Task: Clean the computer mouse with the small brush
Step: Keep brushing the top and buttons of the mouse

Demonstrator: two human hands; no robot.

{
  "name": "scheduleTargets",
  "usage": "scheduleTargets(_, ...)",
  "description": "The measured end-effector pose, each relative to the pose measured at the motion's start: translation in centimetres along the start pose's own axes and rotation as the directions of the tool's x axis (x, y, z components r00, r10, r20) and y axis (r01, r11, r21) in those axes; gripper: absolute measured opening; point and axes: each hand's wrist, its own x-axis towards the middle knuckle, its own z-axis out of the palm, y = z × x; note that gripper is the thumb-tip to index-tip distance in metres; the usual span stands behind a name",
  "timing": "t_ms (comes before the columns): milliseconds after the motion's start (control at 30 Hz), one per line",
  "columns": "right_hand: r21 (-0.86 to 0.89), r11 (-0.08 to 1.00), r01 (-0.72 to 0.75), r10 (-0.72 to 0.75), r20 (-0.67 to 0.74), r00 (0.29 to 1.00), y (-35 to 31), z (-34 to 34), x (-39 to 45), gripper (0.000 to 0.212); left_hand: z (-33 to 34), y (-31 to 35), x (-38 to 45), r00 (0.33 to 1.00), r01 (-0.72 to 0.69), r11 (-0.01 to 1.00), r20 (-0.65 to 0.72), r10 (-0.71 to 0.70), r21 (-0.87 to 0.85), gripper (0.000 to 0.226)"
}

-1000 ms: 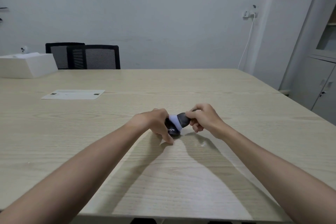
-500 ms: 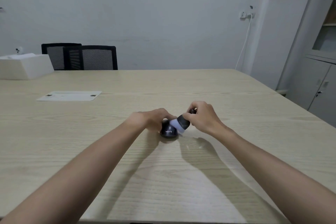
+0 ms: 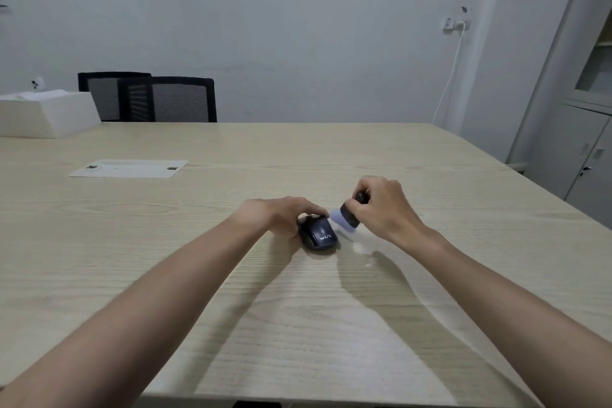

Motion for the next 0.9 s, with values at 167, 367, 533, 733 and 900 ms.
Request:
scheduleTargets(167,0.163,0.987,0.016,-0.022,0.037,0.999,-0.8,0.3,-1.3,0.014,-0.9,-0.1,-0.3,0.993,0.122,0.993,0.011,-0.122,-0.003,0.07)
scheduleTargets(367,0.064,0.996,-0.065,0.068,-0.046,0.997,0.2,0.6,-0.2,0.011,-0.7,0.0,-0.1,0.972,0.226,0.973,-0.077,-0.222,0.051,0.053)
scheduleTargets(533,0.156,0.988,0.015,-0.013,-0.015,1.0,-0.7,1.1,-0.9,0.011,-0.4,0.6,-0.3,0.955,0.272,0.962,-0.13,-0.265,0.038,0.048)
scheduleTargets(733,-0.01,1.0,-0.026,0.025,-0.109,0.994,1.0,1.3,-1.5,0.018,-0.2,1.0,-0.9,0.943,0.297,0.955,-0.158,-0.293,0.006,0.053)
scheduleTargets(900,0.154,0.975,0.159,-0.163,0.008,0.987,0.2,2.2,-2.8,0.02,-0.5,1.0,-1.0,0.951,0.275,0.961,-0.137,-0.276,-0.022,0.056)
